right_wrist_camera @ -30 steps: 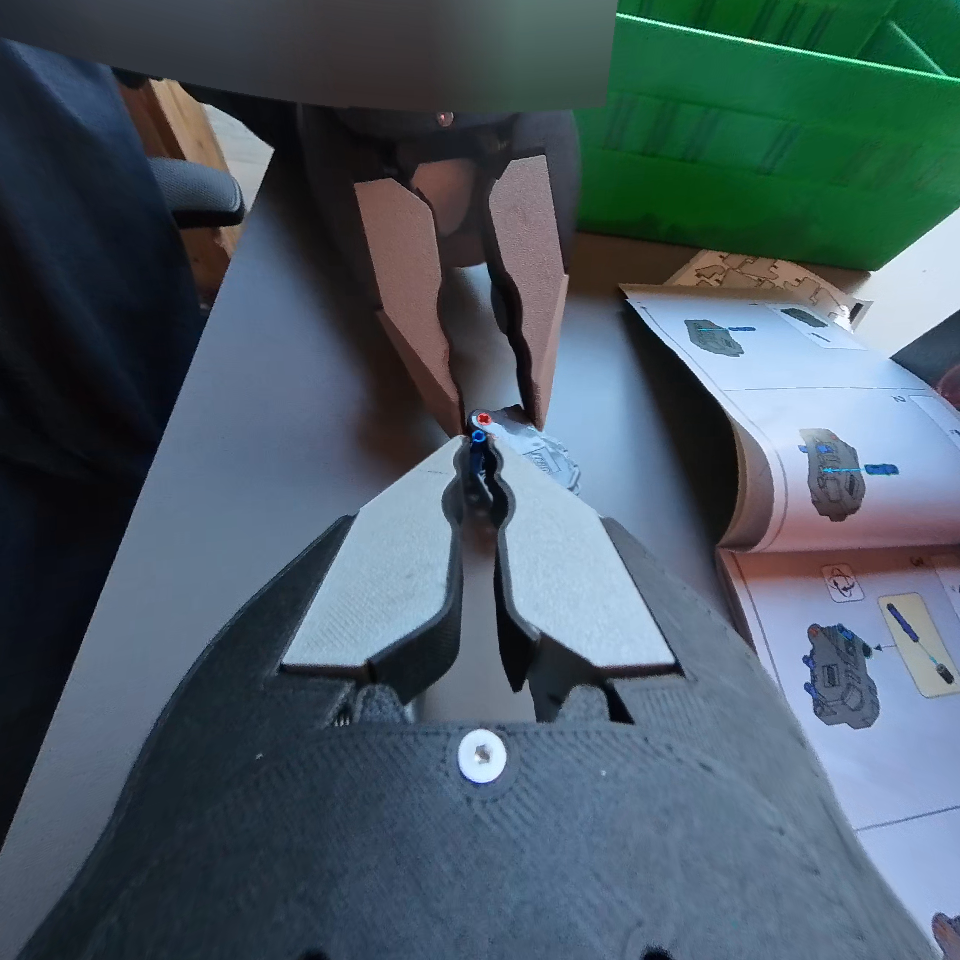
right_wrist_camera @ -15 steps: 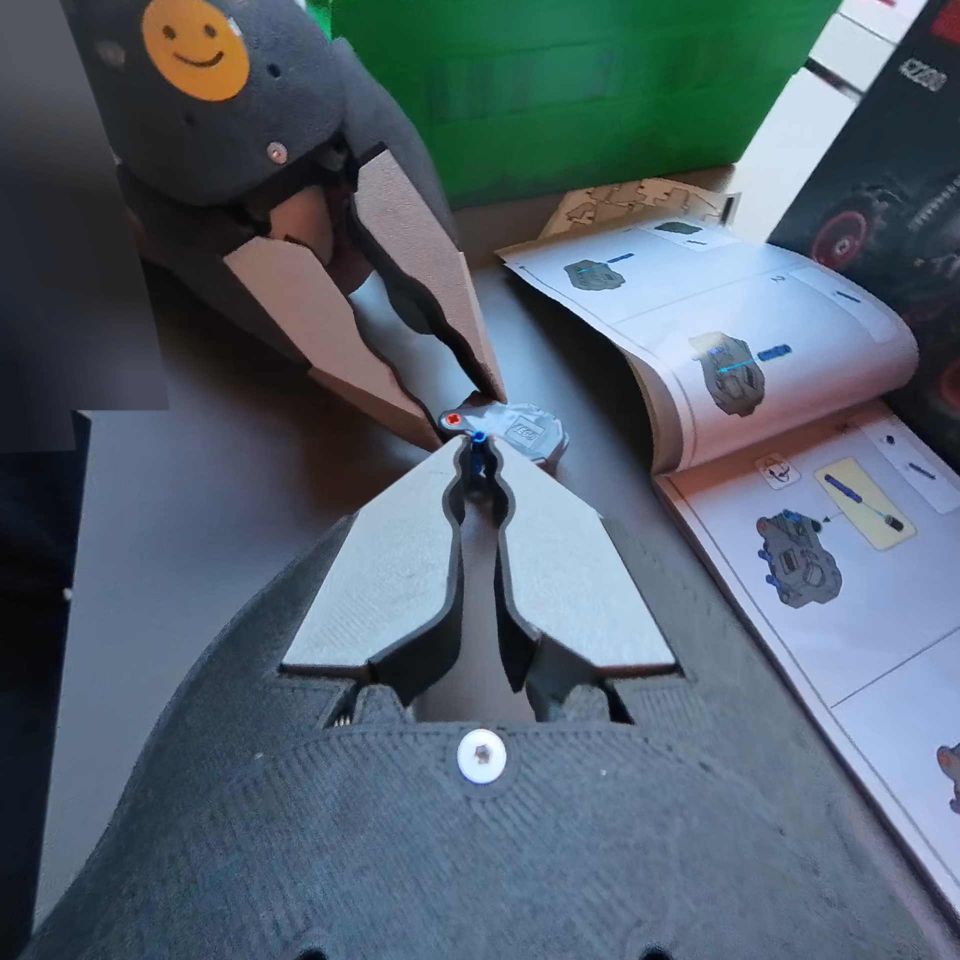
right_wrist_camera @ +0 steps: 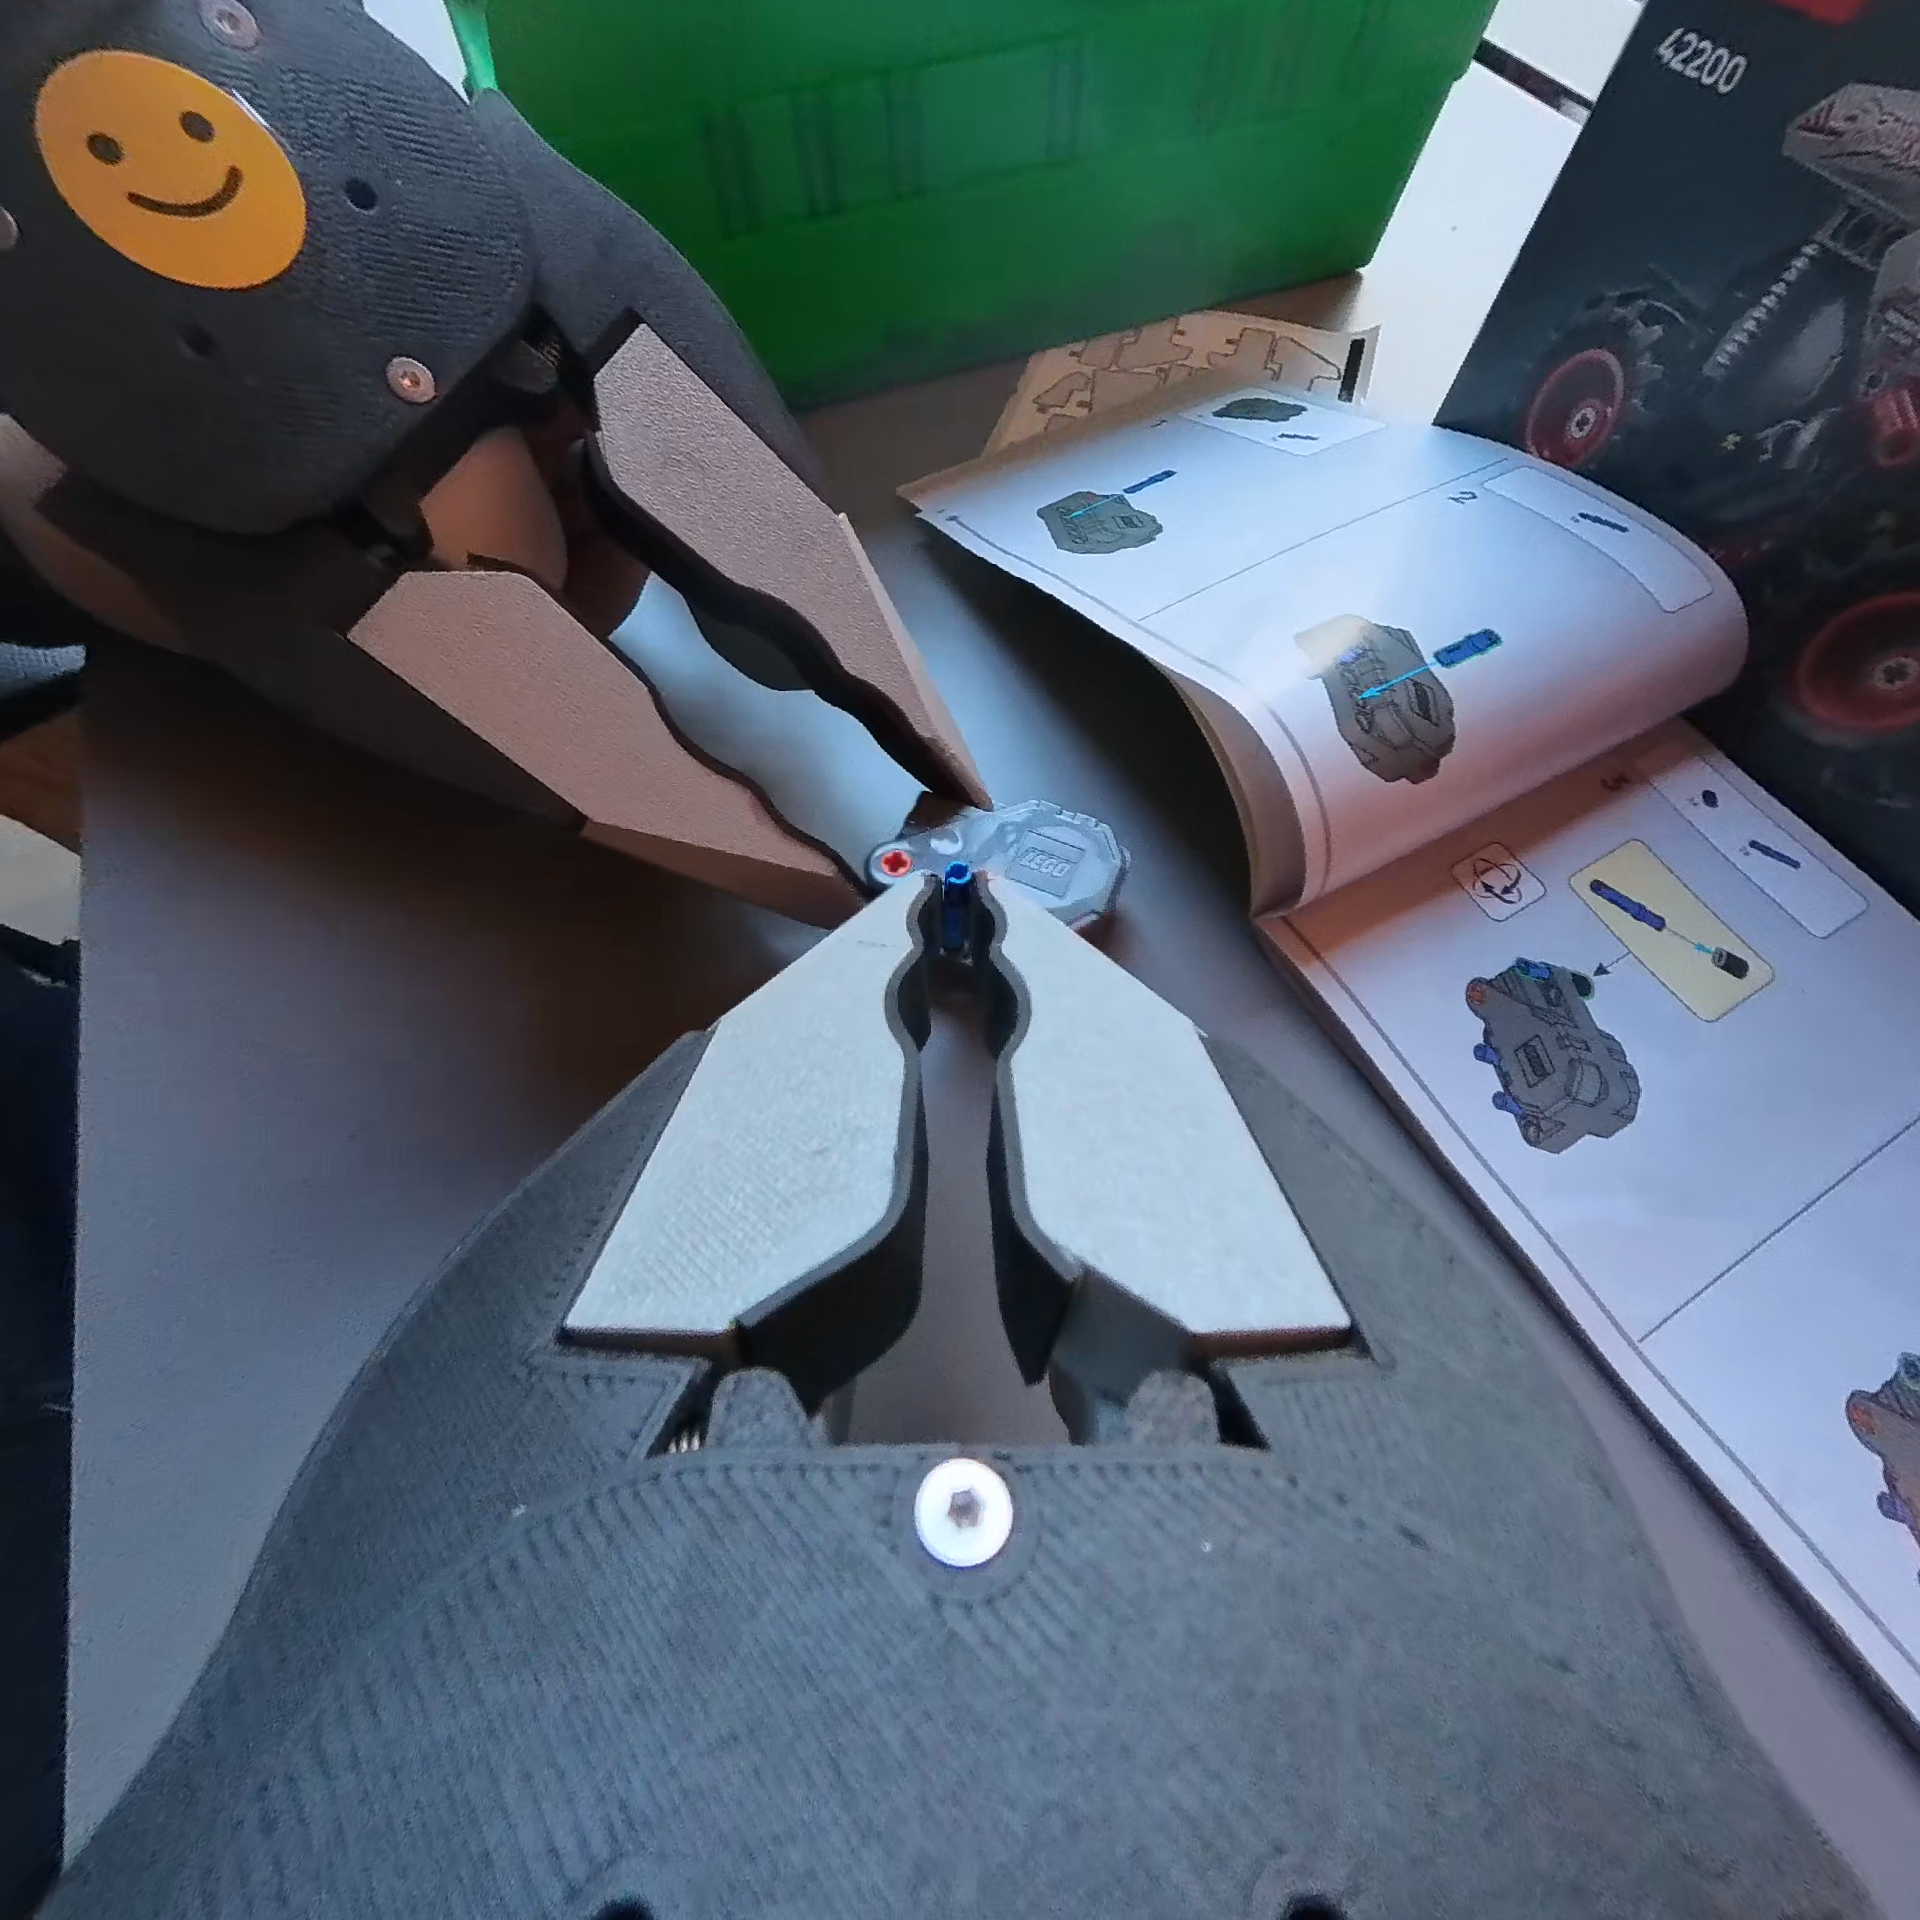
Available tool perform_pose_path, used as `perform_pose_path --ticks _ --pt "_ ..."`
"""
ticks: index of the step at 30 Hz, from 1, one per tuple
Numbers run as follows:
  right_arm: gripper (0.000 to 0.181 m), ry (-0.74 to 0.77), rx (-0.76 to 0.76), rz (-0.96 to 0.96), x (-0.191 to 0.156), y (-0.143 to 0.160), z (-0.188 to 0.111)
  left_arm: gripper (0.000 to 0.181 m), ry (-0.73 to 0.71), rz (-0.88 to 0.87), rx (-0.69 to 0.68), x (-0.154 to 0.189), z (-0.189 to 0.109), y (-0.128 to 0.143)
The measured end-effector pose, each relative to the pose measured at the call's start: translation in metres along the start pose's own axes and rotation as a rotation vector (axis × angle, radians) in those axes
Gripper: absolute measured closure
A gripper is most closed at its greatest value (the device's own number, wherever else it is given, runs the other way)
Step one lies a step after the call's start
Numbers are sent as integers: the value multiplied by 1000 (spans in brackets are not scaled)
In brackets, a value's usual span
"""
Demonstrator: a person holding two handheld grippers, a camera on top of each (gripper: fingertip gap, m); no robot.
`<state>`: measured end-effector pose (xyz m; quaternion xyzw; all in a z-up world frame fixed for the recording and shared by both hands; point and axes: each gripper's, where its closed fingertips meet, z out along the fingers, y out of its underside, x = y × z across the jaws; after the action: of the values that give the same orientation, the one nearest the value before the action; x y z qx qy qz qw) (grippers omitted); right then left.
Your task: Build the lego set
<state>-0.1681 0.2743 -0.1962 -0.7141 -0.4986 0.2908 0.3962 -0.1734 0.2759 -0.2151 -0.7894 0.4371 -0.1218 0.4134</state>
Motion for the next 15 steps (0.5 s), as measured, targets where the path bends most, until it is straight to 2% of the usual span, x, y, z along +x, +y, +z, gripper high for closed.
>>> perform_pose_path --ticks 15 --pt "179 30 -22 -48 0 3 1 154 4 1 1 1 0 0"
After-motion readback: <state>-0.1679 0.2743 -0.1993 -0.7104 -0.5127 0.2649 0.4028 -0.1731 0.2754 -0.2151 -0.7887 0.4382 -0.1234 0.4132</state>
